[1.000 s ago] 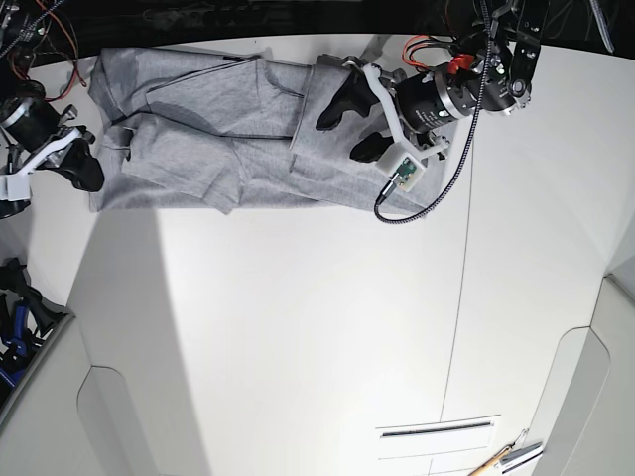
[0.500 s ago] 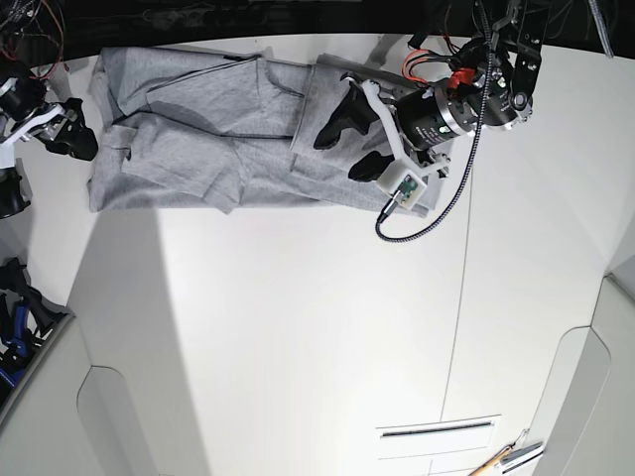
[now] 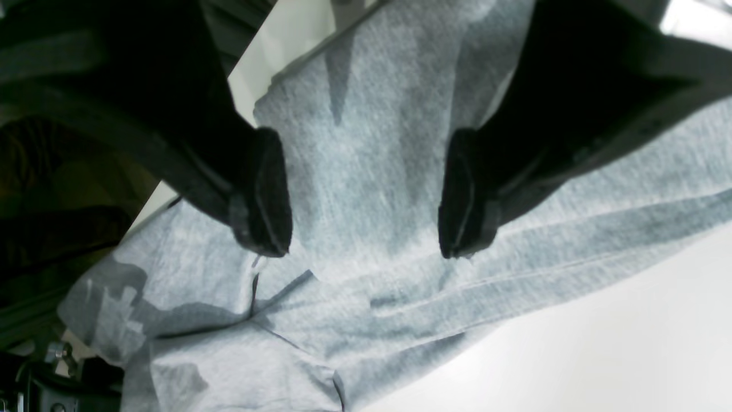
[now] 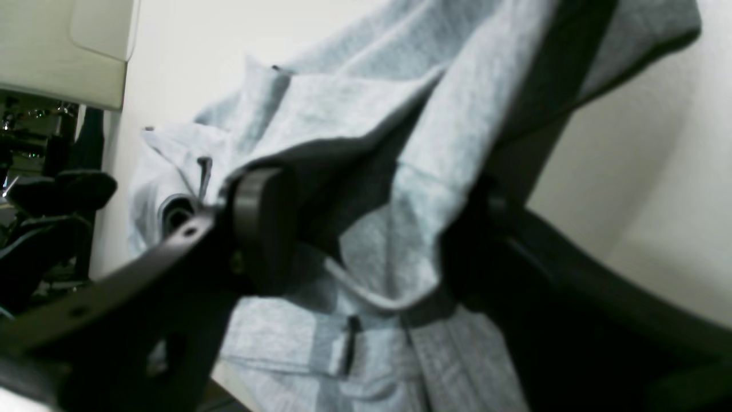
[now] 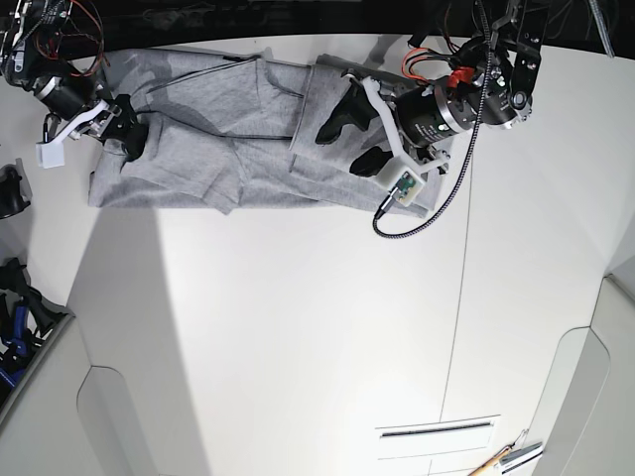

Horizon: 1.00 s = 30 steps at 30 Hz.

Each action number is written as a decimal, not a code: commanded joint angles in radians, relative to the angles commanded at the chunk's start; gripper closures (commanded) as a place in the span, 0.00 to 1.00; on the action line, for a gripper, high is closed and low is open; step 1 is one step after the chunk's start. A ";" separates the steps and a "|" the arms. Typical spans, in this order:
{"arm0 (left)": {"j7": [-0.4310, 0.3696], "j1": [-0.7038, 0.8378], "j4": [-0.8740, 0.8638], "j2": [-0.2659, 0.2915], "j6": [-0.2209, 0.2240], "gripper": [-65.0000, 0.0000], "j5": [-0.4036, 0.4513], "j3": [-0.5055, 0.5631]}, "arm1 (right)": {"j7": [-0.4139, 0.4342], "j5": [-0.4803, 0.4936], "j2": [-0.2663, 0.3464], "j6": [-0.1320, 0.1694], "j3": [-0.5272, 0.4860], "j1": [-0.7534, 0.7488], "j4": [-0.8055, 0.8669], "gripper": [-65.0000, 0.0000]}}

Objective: Fold the T-shirt properly
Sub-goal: 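Fold the strip end held by the left gripper toward the right gripper, then fold the strip end with the right gripper over the folded stack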

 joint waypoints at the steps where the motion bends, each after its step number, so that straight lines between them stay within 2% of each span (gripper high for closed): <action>1: 0.000 0.000 0.000 0.000 0.000 0.33 0.000 -0.003 | 0.000 -0.001 0.000 0.000 0.000 0.000 0.000 0.59; 3: 0.000 0.000 0.016 0.000 -0.009 0.33 0.000 -0.016 | 0.000 -0.007 0.001 0.000 0.000 0.000 0.000 0.91; 4: 0.000 0.000 0.033 0.000 -0.008 0.33 0.000 -0.025 | 0.001 -0.006 0.000 0.000 0.000 0.000 0.000 1.00; 9: 0.004 0.000 0.113 0.000 -0.001 0.33 0.000 -0.090 | 0.004 -0.006 0.001 0.000 0.035 0.001 0.022 1.00; 14: 0.071 0.012 0.113 -0.003 0.004 0.33 0.000 -0.209 | 0.003 -0.007 0.013 0.000 0.180 0.000 0.149 1.00; 17: 0.071 0.040 0.110 -0.005 0.004 0.33 0.000 -0.270 | 0.000 -0.014 0.075 -0.001 0.240 0.000 0.214 1.00; 20: 0.071 0.079 0.104 -0.005 0.004 0.33 -0.001 -0.284 | -0.001 -0.014 0.153 -0.001 0.249 0.001 0.249 1.00; 22: 0.067 0.107 0.088 -0.005 0.004 0.33 -0.002 -0.282 | -0.026 -0.013 0.179 -0.001 0.248 0.023 0.280 1.00; 25: 0.067 0.137 0.037 0.003 0.004 0.33 -0.014 -0.282 | -0.124 0.056 0.171 -0.001 0.246 0.079 0.357 1.00; 27: 0.067 0.138 -0.008 0.019 0.004 0.33 -0.016 -0.282 | -0.138 0.064 0.146 0.000 0.226 0.104 0.431 1.00; 30: 0.059 0.138 -0.064 0.034 0.004 0.33 -0.022 -0.282 | -0.138 0.024 0.081 -0.002 0.101 0.110 0.565 1.00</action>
